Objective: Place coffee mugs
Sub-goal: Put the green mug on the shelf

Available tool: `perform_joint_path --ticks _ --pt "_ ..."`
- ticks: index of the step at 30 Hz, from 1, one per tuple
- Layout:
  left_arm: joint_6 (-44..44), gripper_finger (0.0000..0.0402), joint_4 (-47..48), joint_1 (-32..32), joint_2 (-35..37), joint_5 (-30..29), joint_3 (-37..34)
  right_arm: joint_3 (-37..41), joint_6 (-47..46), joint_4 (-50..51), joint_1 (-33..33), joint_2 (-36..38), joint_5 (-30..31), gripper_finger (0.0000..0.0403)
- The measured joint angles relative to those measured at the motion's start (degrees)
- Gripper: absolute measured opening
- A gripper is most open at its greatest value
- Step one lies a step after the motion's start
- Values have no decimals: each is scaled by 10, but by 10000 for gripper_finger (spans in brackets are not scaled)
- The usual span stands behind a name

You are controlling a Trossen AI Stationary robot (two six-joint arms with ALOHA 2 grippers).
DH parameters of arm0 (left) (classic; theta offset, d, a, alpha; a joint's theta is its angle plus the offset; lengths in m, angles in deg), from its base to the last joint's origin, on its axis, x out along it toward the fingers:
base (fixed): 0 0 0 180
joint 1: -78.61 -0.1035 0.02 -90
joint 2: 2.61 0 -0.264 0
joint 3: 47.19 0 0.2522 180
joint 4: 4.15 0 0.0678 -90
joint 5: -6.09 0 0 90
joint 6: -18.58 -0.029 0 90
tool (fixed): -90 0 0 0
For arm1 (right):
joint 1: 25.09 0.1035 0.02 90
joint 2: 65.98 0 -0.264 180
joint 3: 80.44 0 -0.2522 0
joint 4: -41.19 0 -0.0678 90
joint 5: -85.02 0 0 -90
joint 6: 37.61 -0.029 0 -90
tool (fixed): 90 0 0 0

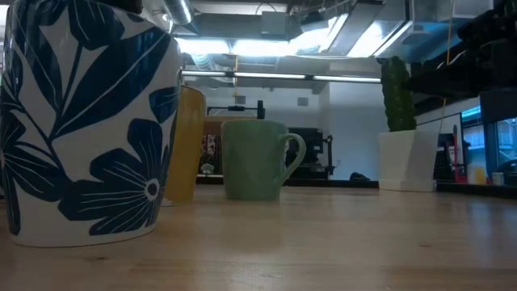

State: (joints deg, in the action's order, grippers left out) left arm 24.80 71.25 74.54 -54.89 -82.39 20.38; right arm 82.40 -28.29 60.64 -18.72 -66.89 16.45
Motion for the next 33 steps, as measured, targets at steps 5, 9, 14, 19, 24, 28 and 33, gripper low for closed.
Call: perform_joint_path --ticks 5,9,14,19,24,28,33 --pt "-38 198 -30 0 0 -6 -52 0 1 0 0 0 0 177" --pt "-38 198 -70 0 0 -22 -104 0 1 0 0 0 0 177" --pt "-36 197 -85 -2 -18 -36 -119 0 1 0 0 0 0 177" --pt "-13 196 -83 -2 -36 -31 -118 0 4 0 0 0 0 177" --pt "68 196 -110 -1 -69 -35 -118 0 4 0 0 -1 0 177" --pt "72 196 -132 0 -107 -38 -118 0 6 0 0 -5 1 177" --pt "102 196 -133 0 -166 -67 -118 0 6 0 0 -8 0 177"
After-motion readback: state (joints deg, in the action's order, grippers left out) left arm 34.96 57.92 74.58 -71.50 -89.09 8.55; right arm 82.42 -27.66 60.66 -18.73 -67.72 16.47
